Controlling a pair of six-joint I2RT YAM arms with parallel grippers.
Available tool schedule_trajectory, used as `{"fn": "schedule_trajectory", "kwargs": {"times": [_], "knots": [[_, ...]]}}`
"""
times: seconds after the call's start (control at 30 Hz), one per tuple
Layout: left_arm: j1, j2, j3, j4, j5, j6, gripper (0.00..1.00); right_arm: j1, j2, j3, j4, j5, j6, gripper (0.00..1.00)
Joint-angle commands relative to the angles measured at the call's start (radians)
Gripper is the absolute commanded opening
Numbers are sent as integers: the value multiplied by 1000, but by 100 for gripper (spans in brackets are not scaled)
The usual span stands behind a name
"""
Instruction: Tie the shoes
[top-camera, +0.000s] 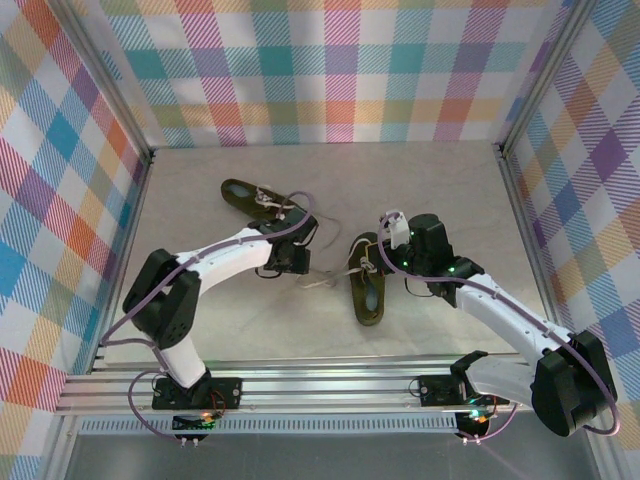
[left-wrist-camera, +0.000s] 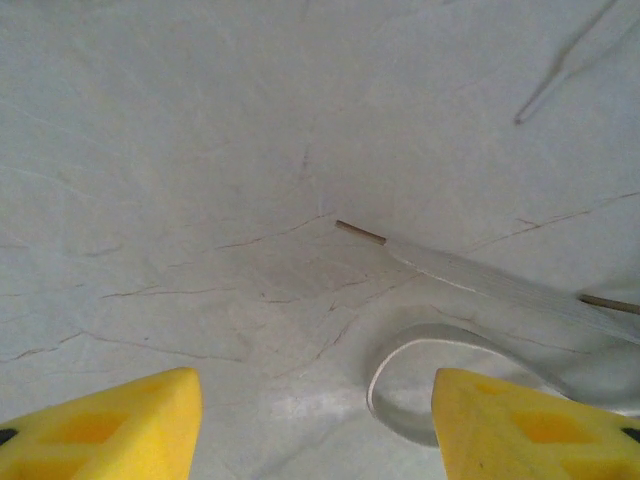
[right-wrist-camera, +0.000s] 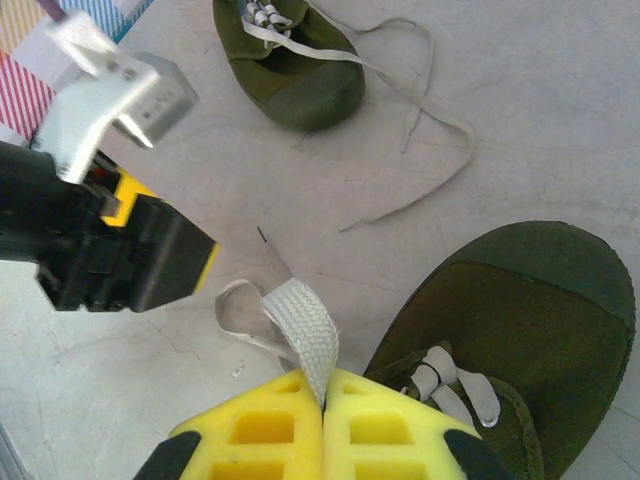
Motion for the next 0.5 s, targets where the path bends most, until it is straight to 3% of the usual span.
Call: {"fn": "schedule_trajectory", "kwargs": {"times": [0.0,0.47], "knots": [[-27,42,48,-43,1,-18,61,8,8,23,-9,-6,-12,0],[-47,160,82,-37,14,13,48,8,17,27,-19,2,-24,0]]}}
